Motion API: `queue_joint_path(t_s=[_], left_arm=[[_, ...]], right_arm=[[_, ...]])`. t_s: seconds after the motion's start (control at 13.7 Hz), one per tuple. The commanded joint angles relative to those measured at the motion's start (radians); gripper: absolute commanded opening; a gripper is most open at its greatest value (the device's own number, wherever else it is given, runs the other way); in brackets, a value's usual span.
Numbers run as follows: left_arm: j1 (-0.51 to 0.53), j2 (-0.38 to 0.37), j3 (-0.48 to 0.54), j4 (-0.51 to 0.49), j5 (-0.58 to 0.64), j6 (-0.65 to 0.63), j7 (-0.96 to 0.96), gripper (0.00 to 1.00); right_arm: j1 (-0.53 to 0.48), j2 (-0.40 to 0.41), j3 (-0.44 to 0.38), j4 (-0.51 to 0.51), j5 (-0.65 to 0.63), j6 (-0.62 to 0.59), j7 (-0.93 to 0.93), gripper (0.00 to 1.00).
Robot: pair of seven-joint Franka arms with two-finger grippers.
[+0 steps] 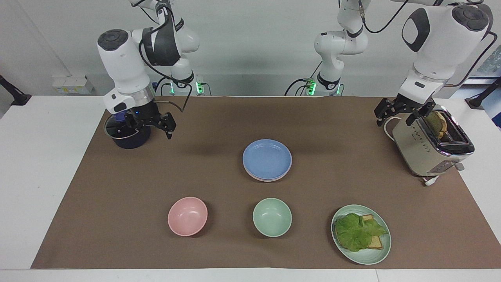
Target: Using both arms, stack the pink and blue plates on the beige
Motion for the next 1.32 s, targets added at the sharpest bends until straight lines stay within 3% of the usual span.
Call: queue_joint_path(t_s=[0.0,0.51,0.8,1.24], left_arm=[[0.011,-0.008,-0.007,0.005,0.011,-0.018,-0.007,1.00],[0.011,-0.008,-0.008,0.005,0.011,-0.018,-0.007,1.00],[0.011,-0.008,-0.007,0.005,0.011,-0.018,-0.006,1.00],[0.011,-0.008,-0.008,0.005,0.011,-0.018,-0.007,1.00]], right_arm=[[-0.016,0.033,0.015,0.117,-0.028,-0.146,-0.013,1.00],[-0.004,-0.004,0.023,0.106,-0.016,-0.175,-0.018,1.00],[-0.009,-0.039,0.022,0.051,-0.005,-0.175,-0.059,1.00],[-0.009,-0.039,0.023,0.051,-0.004,-0.175,-0.059,1.00]])
